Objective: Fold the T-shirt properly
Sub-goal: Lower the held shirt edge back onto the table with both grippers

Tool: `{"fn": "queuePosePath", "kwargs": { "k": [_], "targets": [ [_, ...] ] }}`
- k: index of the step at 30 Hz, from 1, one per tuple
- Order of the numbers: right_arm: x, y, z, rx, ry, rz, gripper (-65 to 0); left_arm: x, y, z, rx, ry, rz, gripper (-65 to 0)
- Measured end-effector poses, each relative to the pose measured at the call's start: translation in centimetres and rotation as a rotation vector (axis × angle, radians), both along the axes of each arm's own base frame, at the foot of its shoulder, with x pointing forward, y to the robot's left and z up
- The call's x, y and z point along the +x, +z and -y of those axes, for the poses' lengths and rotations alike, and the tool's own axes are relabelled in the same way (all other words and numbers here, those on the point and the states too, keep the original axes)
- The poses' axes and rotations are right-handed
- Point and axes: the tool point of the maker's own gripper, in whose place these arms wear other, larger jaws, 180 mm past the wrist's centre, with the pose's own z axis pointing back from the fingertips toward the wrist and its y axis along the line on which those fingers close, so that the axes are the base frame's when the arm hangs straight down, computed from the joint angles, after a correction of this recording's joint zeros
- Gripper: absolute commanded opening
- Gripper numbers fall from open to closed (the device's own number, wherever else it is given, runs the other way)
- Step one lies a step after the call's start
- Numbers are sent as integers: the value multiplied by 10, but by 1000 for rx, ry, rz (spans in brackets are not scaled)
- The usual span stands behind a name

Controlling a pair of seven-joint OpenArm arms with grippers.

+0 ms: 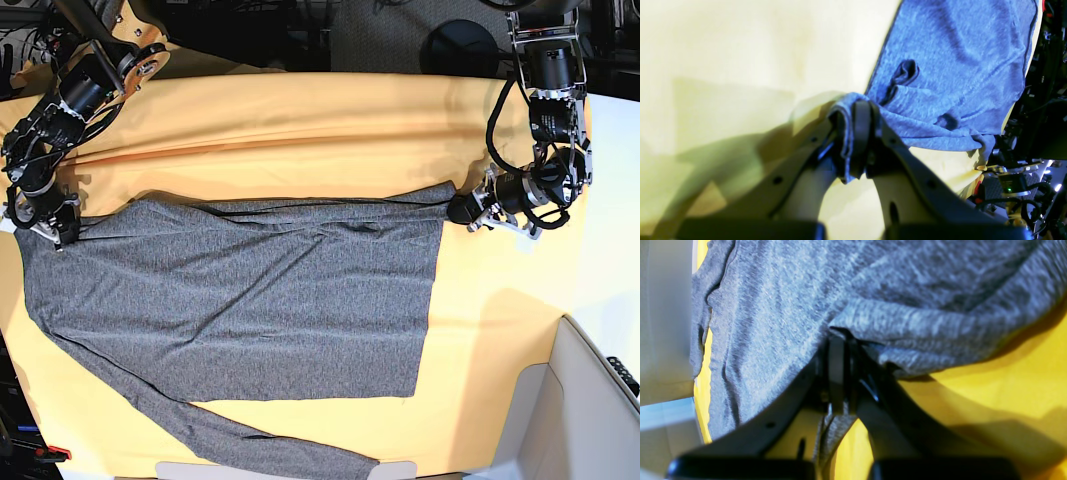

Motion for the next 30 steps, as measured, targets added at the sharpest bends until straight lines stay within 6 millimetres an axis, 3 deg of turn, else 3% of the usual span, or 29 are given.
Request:
{"fn": "queuePosePath", "kwargs": {
  "k": [8,13,18,26,30],
  "targets": [
    [5,-2,-34,92,-110,-50,-650,0,0,0,1,1,0,-648],
    [2,-4,-39,122,-122,-38,-650,0,0,-1,2,3,2,-648],
    [2,3,-55,139,-84,-30,-650,0,-1,-1,2,4,0,-648],
    [0,12,-64,147,-102,-4,-650,-1,-1,-1,2,3,0,-648],
    [-2,12,-90,249,-121,-3,-650,-1,-1,0,1,3,-1,-648]
  ]
}}
